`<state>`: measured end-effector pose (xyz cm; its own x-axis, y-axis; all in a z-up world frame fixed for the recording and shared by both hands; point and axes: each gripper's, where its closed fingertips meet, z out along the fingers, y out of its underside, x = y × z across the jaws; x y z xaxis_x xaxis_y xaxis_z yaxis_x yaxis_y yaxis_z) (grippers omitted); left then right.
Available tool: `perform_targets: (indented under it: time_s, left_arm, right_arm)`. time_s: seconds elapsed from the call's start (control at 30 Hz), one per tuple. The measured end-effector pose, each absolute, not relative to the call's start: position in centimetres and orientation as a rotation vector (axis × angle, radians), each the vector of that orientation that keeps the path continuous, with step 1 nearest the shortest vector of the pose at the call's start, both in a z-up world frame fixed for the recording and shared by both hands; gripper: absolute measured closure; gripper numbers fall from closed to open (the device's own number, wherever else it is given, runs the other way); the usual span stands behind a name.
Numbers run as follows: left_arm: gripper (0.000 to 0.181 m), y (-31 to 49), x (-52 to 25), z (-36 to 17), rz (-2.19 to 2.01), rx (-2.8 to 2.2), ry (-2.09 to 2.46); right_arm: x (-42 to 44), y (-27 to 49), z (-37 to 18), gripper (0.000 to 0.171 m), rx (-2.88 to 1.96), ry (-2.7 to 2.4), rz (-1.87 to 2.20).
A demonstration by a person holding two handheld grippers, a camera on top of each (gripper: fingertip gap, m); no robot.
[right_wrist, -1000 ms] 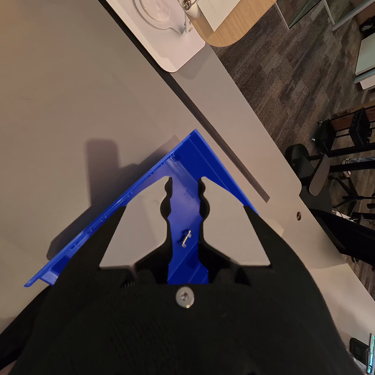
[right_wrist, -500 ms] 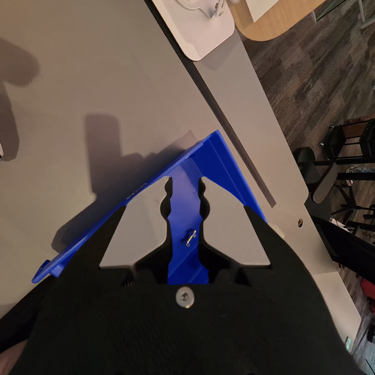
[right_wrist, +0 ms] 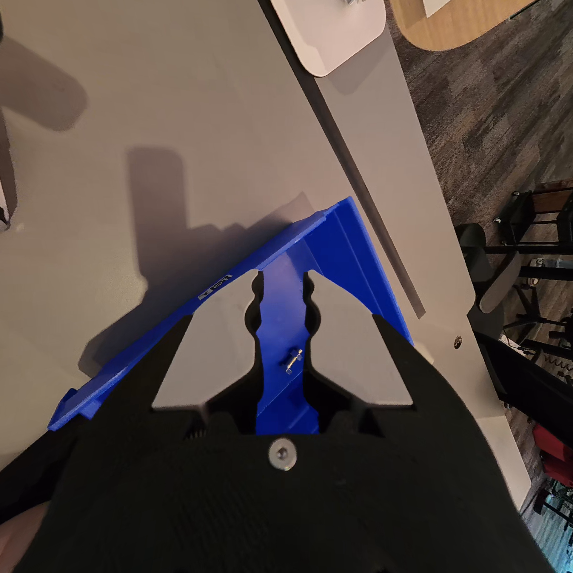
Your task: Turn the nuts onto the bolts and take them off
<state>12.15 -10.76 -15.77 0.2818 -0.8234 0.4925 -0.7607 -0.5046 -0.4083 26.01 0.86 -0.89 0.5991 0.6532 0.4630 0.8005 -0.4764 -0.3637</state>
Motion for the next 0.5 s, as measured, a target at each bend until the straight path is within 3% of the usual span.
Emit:
perform_targets:
  time_s: [0.1,0.2,0.27,0.5]
  left_arm:
    - [0.172,-10.6,12.0,-15.7,-1.016,-2.448,1.514]
    - [0.15,-9.8,12.0,-15.2,-0.982,-2.435,1.473]
    - [0.147,-9.2,11.7,-14.3,-0.924,-2.407,1.473]
    - [0.151,-4.7,7.5,-3.1,-0.696,-2.097,1.284]
  right_arm:
    - [25.9,0.8,-1.0,0.146,-2.278,-1.158,-0.354]
    - [25.8,0.9,-1.2,0.146,-2.28,-1.17,-0.363]
    - [26.0,0.8,-1.3,0.146,-2.285,-1.174,-0.372]
    - [26.3,0.9,-0.9,0.146,-2.277,-1.154,-0.386]
